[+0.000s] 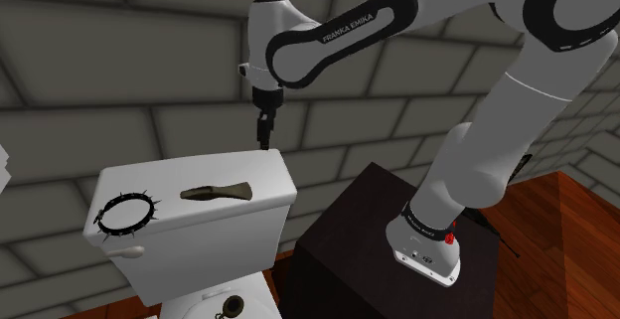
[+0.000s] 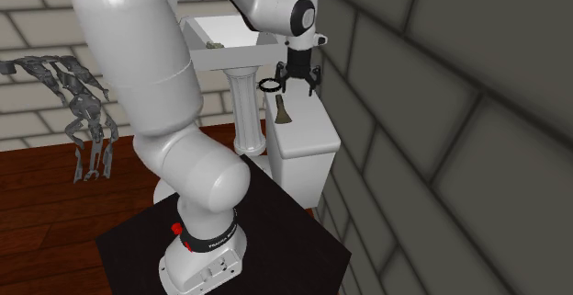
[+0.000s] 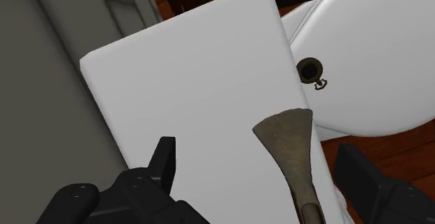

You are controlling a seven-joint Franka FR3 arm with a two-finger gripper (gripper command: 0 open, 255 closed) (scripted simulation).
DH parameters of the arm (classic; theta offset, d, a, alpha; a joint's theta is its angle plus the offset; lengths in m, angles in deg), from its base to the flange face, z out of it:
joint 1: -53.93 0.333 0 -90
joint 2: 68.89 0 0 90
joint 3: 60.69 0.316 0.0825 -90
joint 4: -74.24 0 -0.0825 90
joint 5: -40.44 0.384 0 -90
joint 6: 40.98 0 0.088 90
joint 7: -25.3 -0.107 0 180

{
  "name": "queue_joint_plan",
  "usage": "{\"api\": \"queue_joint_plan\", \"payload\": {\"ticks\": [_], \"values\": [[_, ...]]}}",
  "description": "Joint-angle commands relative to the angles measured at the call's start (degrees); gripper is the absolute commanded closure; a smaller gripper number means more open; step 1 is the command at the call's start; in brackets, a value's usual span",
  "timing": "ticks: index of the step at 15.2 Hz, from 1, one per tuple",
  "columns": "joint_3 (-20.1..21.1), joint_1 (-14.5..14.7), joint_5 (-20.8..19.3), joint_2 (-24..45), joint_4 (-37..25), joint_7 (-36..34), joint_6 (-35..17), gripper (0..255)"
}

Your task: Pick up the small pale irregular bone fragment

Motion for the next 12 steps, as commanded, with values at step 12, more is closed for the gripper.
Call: {"api": "queue_joint_plan", "payload": {"ticks": [12], "values": [[4.2,7.4,-10.4,24.0,-14.8,1.0,-9.5,0]]}}
